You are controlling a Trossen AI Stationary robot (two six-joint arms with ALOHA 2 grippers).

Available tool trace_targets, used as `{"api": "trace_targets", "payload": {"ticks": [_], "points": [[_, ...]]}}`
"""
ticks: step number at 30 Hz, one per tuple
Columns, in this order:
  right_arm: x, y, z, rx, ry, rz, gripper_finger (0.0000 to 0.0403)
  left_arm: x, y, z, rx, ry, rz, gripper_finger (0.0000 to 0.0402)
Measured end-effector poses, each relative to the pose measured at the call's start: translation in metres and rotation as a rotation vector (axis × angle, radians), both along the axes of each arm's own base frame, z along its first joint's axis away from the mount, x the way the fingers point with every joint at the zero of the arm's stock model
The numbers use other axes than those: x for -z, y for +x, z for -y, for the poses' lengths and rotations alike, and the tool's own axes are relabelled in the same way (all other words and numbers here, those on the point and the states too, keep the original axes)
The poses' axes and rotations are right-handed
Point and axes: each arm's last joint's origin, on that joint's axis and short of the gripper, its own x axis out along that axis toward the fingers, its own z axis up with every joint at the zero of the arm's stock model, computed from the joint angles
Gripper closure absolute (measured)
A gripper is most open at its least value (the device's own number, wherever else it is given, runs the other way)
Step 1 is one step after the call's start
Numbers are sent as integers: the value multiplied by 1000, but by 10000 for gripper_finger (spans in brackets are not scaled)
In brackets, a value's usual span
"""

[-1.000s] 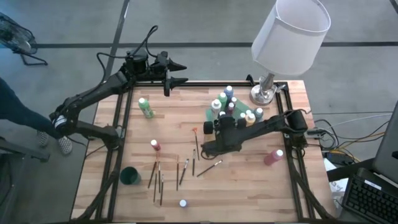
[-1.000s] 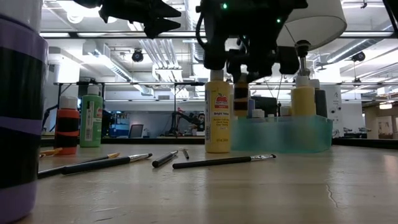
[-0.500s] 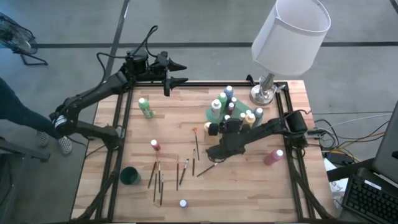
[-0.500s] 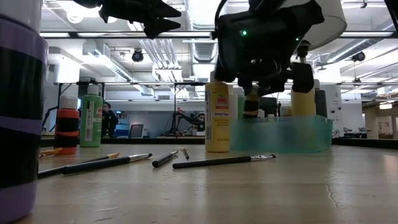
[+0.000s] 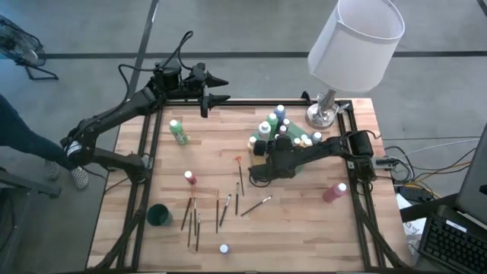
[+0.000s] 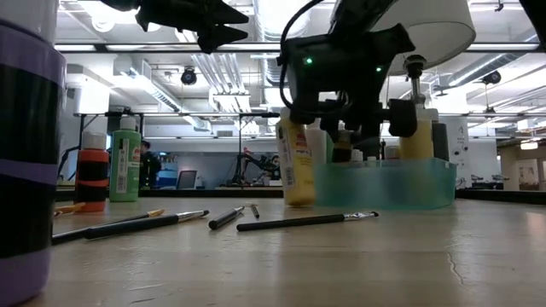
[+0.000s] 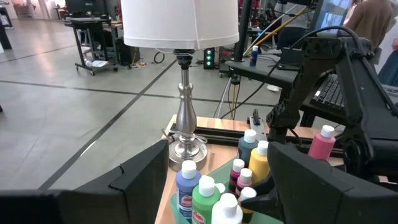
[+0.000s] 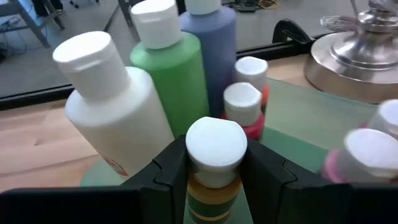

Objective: Pick & Place Paint Supplies
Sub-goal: Put the small yellow paint bottle into the green bin

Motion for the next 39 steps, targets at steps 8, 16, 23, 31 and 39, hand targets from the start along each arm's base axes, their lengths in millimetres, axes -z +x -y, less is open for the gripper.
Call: {"api": "trace_targets", "payload": {"ticks": [8, 16, 23, 31, 39], "points": [[1, 4, 13, -14, 4, -58, 294, 0, 0, 0, 0, 1, 0, 124], [7, 2, 12, -15, 24, -50, 294, 0, 0, 0, 0, 0, 0, 124], [16, 4, 14, -45, 25, -45, 294, 0, 0, 0, 0, -4, 1, 124], [17, 4, 22, -47, 48, -76, 286, 0, 0, 0, 0, -5, 1, 124], [17, 4, 22, -46, 82, -76, 169, 0, 0, 0, 0, -6, 1, 124]]}}
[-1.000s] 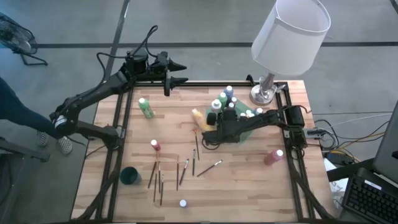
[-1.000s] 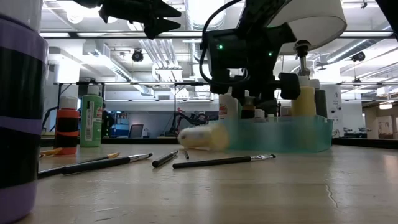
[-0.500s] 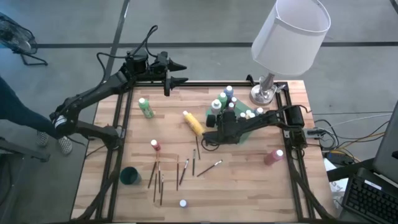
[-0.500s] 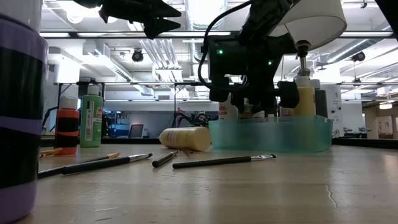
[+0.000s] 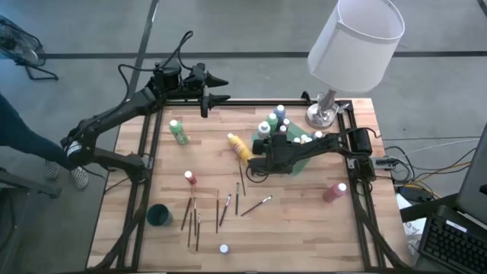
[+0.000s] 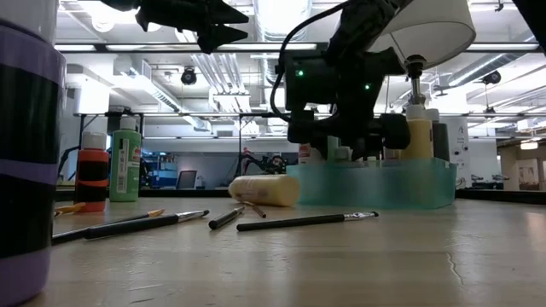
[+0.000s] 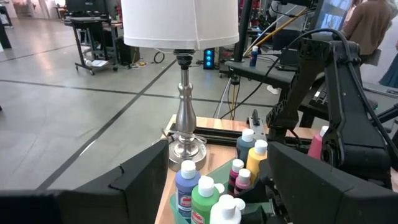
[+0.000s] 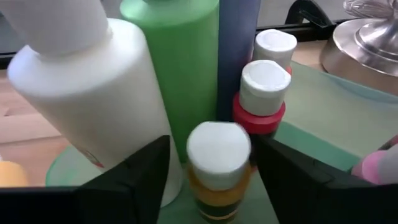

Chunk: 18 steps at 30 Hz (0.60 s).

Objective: Pick & Place Paint Supplies
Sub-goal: Put the small yellow paint bottle into the green bin, then move the big yellow paint bottle to the bottom right of the table

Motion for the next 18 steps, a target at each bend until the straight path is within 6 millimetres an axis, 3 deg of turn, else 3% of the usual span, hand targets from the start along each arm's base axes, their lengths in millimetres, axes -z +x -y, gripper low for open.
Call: {"api": "trace_targets", "payload": {"ticks": [7, 18], "points": [[-21, 6, 0, -40, 0, 3, 144, 0, 0, 0, 0, 0, 0, 124], [-84, -11, -1, -112, -69, 24, 194, 0, 0, 0, 0, 0, 1, 124]]}}
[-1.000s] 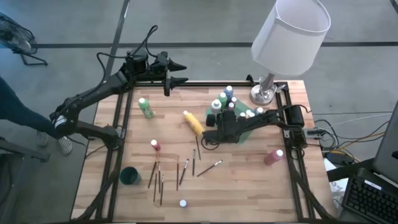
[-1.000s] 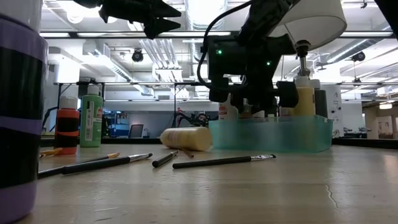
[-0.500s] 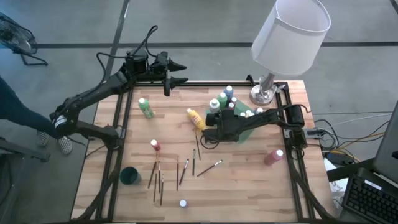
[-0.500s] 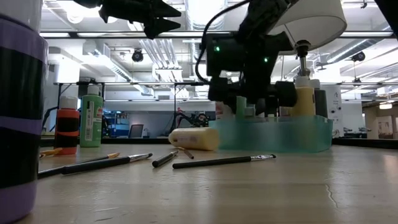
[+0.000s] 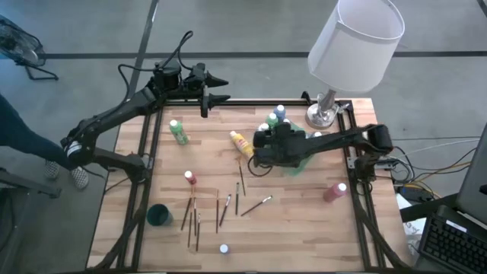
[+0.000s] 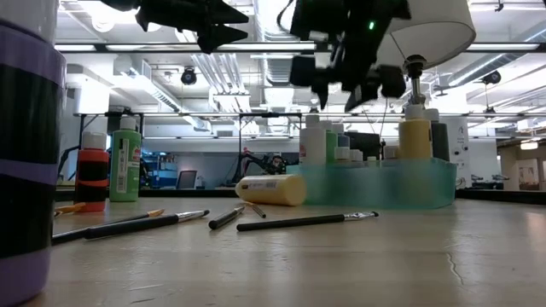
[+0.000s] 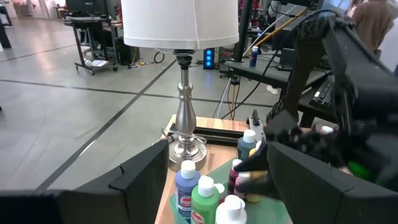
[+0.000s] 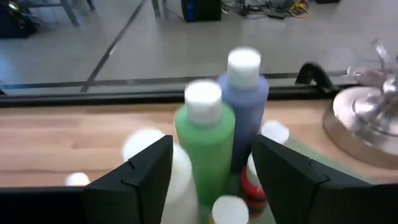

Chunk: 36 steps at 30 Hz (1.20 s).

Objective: Pick & Place Paint Supplies
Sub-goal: Move the big yellow paint bottle to the bottom right of the table

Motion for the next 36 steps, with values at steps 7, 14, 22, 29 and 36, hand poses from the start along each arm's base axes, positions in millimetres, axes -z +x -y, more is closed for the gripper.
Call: {"api": "trace_targets", "payload": {"ticks": [7, 14, 22, 29, 36], "points": [[-58, -28, -3, -104, 6, 27, 229, 0, 0, 0, 0, 0, 0, 124], [-108, -65, -5, -320, 112, 38, 265, 0, 0, 0, 0, 0, 0, 124], [-133, -88, -12, -497, 159, 56, 331, 8, -5, 4, -1, -82, -91, 124], [-135, -89, -21, -552, 149, 32, 391, 42, -13, 11, 62, -85, -416, 124], [-132, -86, -21, -562, 143, 15, 379, 80, 8, 5, 83, 26, -672, 124]]}}
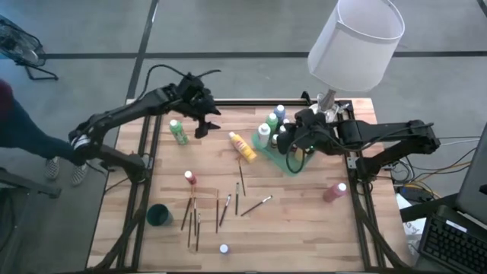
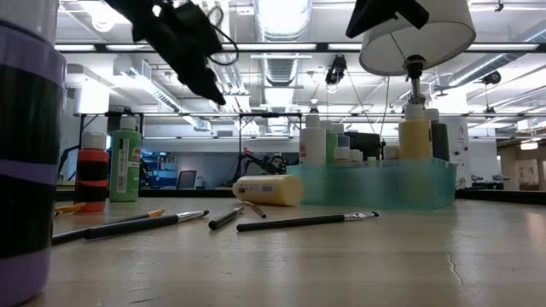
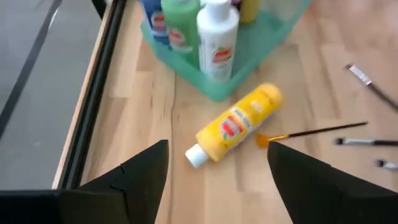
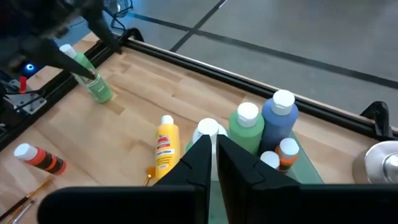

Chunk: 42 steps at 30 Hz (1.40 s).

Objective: Pick & Place Paint Supplies
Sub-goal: Move the big yellow paint bottle to the bottom right of the table

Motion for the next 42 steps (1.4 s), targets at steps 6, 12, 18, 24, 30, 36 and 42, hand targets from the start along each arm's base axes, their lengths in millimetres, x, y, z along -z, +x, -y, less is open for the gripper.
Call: {"api": "trace_targets", "payload": {"ticks": [6, 12, 18, 24, 30, 36, 42], "points": [[-1, 0, 0, -25, 2, -6, 390, 46, 25, -14, 79, -14, -160, 124], [0, 0, -1, -68, -18, -42, 394, 79, 42, -20, 197, 39, -254, 124], [-1, 0, -1, -109, -61, -88, 394, 101, 51, -26, 277, 90, -304, 124], [0, 0, -1, -133, -87, -119, 394, 113, 58, -31, 380, 236, -337, 124], [2, -3, -1, -136, -90, -154, 394, 117, 66, -28, 460, 306, -312, 124], [3, -4, 0, -137, -90, -176, 394, 128, 74, -30, 477, 341, -319, 124], [3, -5, 0, -137, -90, -181, 394, 145, 76, -32, 484, 335, -374, 124]]}}
